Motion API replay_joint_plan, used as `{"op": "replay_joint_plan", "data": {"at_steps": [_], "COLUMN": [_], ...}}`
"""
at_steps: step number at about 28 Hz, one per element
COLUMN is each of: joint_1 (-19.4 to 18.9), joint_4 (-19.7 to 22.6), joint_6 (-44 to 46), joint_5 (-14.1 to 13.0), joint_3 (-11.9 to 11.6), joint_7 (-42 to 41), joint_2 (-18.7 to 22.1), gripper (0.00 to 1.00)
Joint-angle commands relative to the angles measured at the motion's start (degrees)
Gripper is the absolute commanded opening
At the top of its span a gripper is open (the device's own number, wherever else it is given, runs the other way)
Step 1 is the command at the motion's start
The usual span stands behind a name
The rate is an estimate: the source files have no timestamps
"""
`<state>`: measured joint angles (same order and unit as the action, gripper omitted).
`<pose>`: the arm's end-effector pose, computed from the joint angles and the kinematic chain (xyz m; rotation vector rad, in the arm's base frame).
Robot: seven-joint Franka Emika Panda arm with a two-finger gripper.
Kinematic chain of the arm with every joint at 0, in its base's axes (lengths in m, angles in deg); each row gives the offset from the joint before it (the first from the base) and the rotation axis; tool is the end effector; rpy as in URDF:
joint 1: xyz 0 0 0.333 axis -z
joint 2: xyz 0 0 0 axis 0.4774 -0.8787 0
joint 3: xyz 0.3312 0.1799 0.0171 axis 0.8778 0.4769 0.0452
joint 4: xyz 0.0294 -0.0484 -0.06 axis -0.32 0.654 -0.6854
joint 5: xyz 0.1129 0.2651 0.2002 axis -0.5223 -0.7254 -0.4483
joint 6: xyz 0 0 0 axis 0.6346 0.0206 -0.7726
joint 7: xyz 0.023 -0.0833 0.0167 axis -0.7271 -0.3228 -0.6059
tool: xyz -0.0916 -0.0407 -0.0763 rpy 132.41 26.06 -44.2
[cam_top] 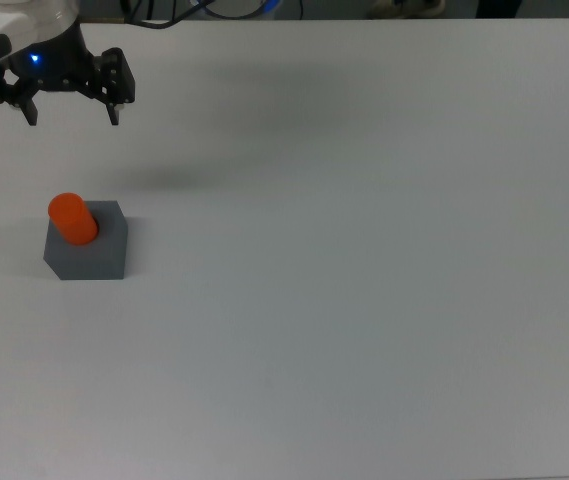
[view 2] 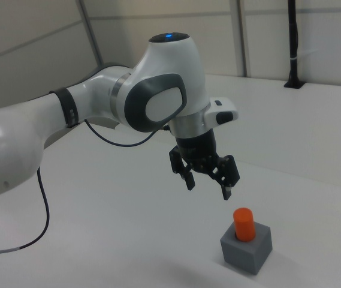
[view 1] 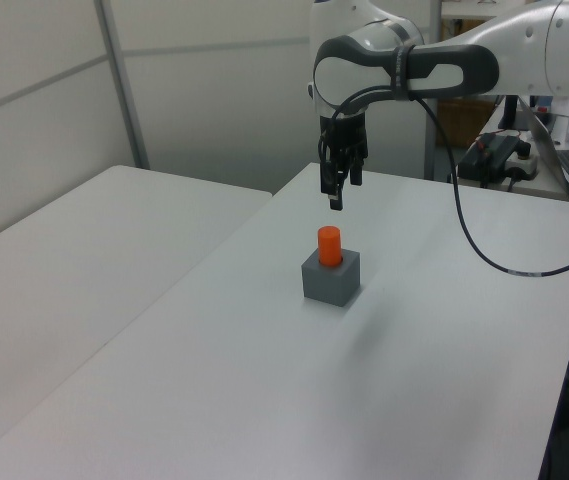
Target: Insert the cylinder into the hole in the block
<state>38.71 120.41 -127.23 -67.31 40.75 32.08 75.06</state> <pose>0.5859 -0.1351 0.5925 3.0789 0.0799 0.0107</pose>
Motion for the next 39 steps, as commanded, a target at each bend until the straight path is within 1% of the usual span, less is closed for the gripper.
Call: {"op": "replay_joint_plan", "data": {"at_steps": [1, 2, 5, 8, 17, 22, 39], "joint_1": [-0.6, -1.3, -2.4, -3.5, -5.3, -5.3, -5.1], "joint_4": [-0.3, -0.2, -0.2, 0.0, -0.2, -0.3, -0.4], "joint_6": [1.9, 1.9, 2.0, 2.0, 2.9, 3.2, 3.0], "joint_5": [0.3, 0.3, 0.3, 0.3, 0.2, 0.2, 0.2], "joint_3": [0.2, 0.6, 0.6, 0.6, 1.0, 1.0, 0.8], "joint_7": [1.4, 3.5, 7.8, 10.0, 10.0, 8.3, 7.7], "joint_2": [0.4, 0.3, 0.3, 0.3, 0.7, 0.5, 0.4], "gripper": [1.00, 1.00, 1.00, 1.00, 1.00, 1.00, 1.00]}}
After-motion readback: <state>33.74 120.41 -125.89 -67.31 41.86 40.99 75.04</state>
